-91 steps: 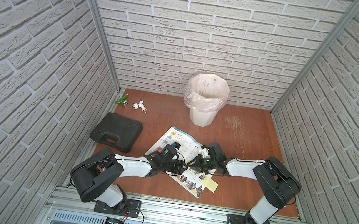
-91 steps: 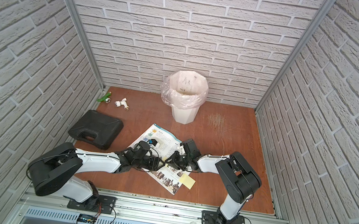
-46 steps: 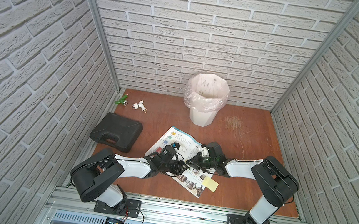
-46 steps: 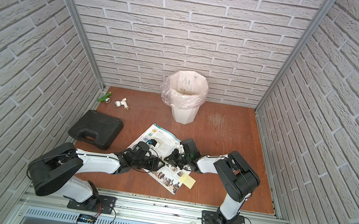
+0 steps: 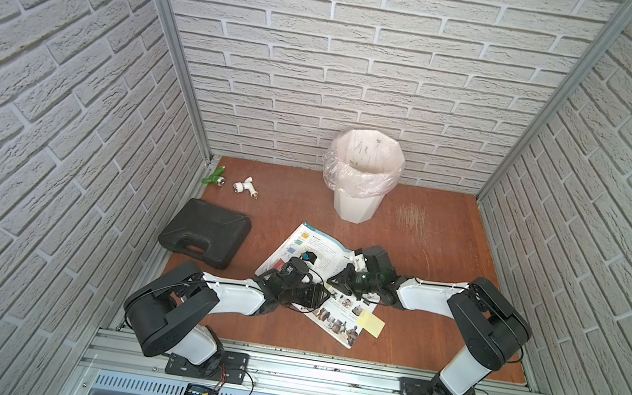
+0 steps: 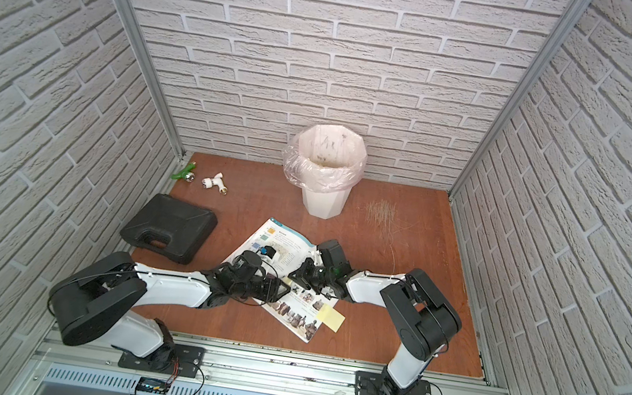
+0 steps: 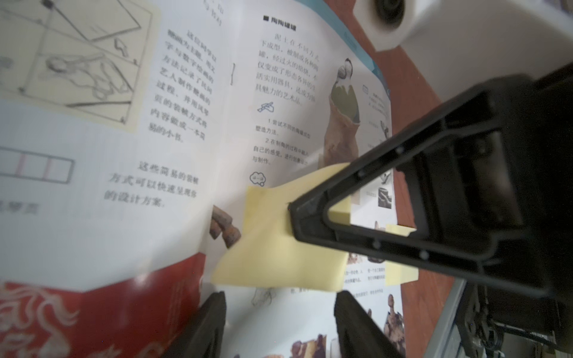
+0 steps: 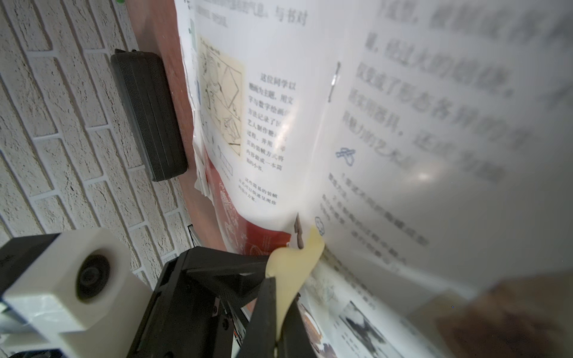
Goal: Peel off the used sticky note
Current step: Tear off the note from the book.
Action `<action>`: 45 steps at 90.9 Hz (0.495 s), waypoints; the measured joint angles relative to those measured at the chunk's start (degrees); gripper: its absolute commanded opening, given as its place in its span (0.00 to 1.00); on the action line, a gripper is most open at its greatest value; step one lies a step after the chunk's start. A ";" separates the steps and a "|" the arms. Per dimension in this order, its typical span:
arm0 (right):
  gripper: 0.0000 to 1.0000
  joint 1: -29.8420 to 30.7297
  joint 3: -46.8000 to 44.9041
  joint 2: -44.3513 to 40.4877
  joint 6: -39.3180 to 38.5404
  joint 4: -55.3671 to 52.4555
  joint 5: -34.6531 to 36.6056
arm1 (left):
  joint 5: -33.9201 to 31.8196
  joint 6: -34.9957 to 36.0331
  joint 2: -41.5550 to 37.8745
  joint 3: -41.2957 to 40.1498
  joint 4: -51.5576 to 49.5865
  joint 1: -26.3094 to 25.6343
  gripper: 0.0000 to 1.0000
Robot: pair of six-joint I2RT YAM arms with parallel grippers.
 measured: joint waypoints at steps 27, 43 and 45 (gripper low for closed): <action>0.03 -1.11 3.67 -4.68 -4.44 -5.62 2.36 | 0.00 -0.02 0.00 -0.13 0.26 0.00 0.50; 0.03 -2.05 8.61 -8.41 -9.90 -14.36 4.20 | 0.02 -0.17 -0.11 -0.13 0.33 -0.02 0.54; 0.03 -2.12 9.57 -8.85 -10.78 -15.58 4.52 | 0.02 -0.20 -0.11 -0.13 0.33 -0.04 0.55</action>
